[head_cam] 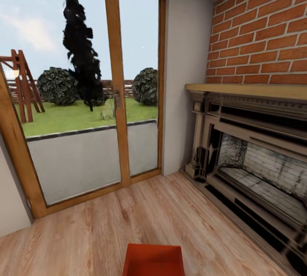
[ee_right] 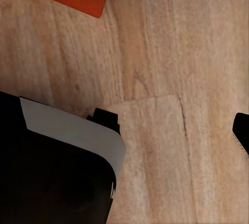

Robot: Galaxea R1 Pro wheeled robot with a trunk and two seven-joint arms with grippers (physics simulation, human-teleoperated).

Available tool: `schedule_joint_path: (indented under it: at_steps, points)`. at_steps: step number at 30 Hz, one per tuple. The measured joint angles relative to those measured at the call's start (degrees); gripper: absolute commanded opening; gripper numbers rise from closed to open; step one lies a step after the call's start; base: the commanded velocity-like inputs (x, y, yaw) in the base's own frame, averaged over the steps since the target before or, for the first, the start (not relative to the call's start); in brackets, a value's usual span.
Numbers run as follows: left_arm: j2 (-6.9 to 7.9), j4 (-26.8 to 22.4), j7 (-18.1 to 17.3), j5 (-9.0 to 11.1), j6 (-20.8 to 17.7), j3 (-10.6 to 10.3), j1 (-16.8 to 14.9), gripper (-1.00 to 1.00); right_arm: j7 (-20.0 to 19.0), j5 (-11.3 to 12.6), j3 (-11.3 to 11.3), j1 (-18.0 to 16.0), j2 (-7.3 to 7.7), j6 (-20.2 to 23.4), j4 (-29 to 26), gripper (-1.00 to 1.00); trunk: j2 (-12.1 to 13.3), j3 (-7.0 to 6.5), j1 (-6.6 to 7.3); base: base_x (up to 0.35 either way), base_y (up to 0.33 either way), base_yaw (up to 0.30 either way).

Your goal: Move the two storage containers from the living room to the garage. In the garage, place one container on the floor and stack the other container on top of it (either order is fine).

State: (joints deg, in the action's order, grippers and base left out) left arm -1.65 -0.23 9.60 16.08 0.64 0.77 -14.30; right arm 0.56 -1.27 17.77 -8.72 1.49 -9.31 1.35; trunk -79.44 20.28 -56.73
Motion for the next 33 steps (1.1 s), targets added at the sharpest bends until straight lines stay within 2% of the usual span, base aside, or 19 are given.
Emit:
schedule_joint_path:
  at_steps: [16, 23, 33]
  points:
    - [0.00, -0.02, 0.00, 0.03, 0.08, 0.01, 0.00, 1.00, 0.01, 0.07, -0.06, 0.00, -0.14, 0.01, 0.00, 1.00, 0.00, 0.00, -0.03, 0.057, 0.003, 0.000]
    - [-0.17, 0.06, 0.09, 0.19, 0.00, 0.10, 0.00, 1.00, 0.00, 0.07, -0.07, 0.00, -0.19, 0.02, 0.00, 1.00, 0.01, 0.00, -0.06, -0.231, 0.000, 0.000]
    - [-0.03, 0.05, 0.09, 0.14, 0.01, 0.13, 0.00, 1.00, 0.01, 0.07, -0.09, 0.00, -0.22, 0.02, 0.00, 1.00, 0.00, 0.00, -0.03, -0.028, 0.000, 0.000]
